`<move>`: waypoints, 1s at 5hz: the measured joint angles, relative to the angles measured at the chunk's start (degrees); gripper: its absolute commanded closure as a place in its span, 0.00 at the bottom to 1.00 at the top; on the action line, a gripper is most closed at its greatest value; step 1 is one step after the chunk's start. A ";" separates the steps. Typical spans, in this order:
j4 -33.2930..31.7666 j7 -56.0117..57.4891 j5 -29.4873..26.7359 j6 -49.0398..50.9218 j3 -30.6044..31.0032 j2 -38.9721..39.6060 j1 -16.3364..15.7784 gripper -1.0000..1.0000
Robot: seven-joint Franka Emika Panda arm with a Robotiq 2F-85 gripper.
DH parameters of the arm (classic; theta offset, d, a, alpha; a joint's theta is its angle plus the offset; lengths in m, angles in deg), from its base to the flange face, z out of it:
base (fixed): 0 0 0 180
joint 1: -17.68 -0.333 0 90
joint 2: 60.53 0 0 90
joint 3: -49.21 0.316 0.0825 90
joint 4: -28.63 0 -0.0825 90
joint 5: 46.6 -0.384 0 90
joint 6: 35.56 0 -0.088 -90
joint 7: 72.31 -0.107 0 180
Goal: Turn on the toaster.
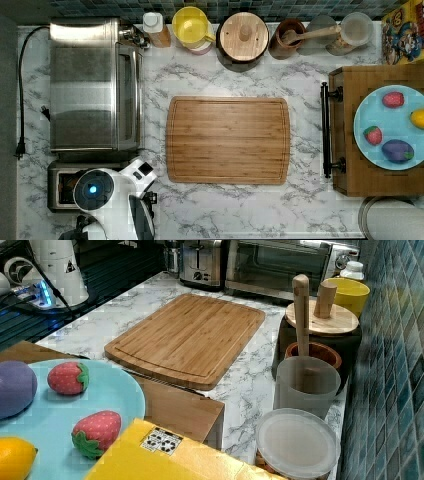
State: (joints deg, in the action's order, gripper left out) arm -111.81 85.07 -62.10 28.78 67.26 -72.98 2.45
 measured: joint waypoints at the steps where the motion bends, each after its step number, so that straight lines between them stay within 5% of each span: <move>1: -1.57 0.07 -2.91 -1.62 -1.02 -2.41 0.04 1.00; 5: -2.35 12.00 -6.71 -10.45 -3.02 -2.59 0.10 1.00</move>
State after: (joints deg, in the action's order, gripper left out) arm -114.16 97.07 -68.81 18.33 64.23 -75.57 2.55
